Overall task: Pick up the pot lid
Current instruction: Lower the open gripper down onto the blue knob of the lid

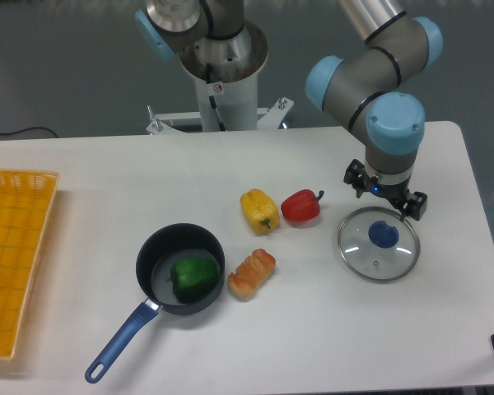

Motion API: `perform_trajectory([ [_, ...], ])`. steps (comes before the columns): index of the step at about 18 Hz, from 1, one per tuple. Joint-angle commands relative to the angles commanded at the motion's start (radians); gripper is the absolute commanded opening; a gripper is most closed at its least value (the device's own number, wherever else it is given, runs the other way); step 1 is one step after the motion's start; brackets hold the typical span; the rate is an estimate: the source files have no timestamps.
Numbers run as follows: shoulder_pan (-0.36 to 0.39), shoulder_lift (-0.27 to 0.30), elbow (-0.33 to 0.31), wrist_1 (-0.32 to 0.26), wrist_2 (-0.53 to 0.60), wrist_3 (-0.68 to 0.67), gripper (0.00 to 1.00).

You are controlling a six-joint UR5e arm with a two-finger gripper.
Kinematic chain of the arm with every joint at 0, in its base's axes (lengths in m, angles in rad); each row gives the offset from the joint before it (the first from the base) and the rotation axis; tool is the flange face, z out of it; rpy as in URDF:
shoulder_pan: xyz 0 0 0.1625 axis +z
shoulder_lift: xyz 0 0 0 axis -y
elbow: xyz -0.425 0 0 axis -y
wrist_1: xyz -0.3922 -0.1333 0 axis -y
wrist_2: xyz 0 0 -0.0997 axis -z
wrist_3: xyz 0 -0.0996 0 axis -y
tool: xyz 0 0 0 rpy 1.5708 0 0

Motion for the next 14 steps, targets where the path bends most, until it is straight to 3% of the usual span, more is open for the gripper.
perform_trajectory([
  [5,0.006,-0.026,-0.005,0.006,-0.061,-0.006,1.00],
  [14,0.005,-0.071,0.024,0.014,-0.072,0.002,1.00],
])
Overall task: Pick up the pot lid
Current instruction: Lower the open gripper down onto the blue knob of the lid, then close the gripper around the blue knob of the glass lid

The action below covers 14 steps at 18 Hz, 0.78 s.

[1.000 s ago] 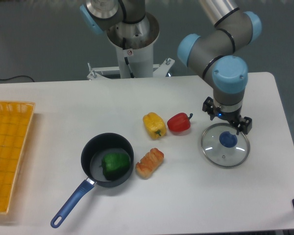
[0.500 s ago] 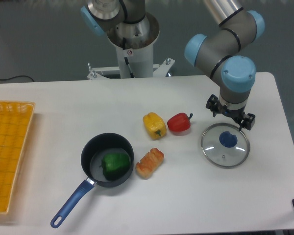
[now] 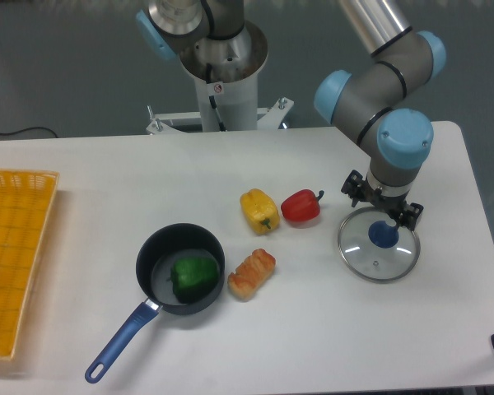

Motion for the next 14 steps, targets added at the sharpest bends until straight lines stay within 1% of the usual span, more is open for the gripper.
perform_trajectory([
  [5,-0.002,-0.020,0.022,0.003,-0.003,-0.003,1.00],
  [7,-0.005,-0.032,0.020,0.034,-0.003,-0.008,1.00],
  [8,-0.005,-0.035,0.022,0.040,-0.003,-0.006,1.00],
  [14,-0.008,-0.055,0.018,0.041,0.000,-0.006,1.00],
])
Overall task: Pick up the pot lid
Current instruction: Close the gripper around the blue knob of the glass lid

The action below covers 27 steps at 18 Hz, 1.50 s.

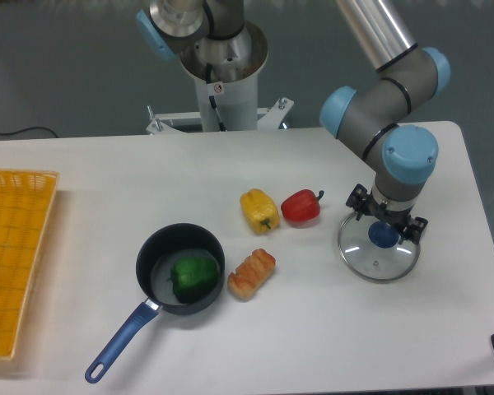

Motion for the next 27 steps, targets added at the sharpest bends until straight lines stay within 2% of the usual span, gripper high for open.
perform_trajectory([
  [27,0.009,-0.048,0.012,0.002,0.003,-0.005,1.00],
])
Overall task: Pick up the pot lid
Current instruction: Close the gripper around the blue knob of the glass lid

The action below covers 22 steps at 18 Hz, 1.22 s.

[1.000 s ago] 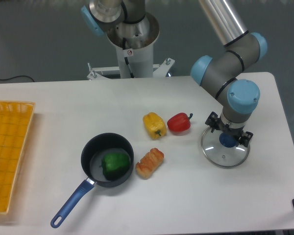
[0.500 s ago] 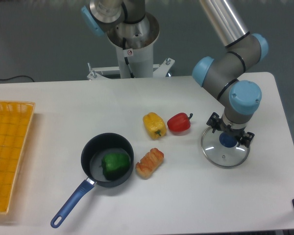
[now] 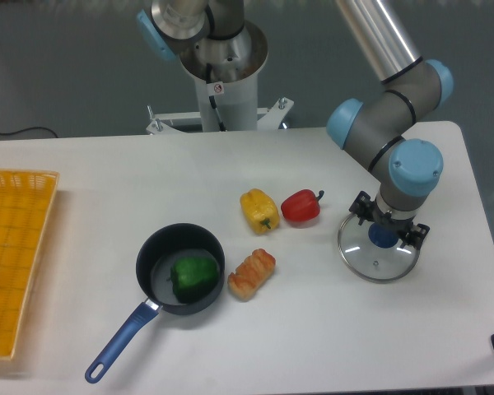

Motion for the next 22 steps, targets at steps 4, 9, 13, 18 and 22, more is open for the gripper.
perform_trajectory([
  [4,0.000,0.000,0.002,0.000,0.000,0.000,0.98],
  [9,-0.002,0.000,0.003,0.000,0.000,0.000,0.93],
  [13,-0.002,0.000,0.003,-0.002,0.000,0.000,0.91],
  [18,-0.003,0.000,0.002,-0.002,0.003,-0.002,0.83],
  [22,-0.003,0.002,0.002,-0.003,0.005,-0.002,0.75],
])
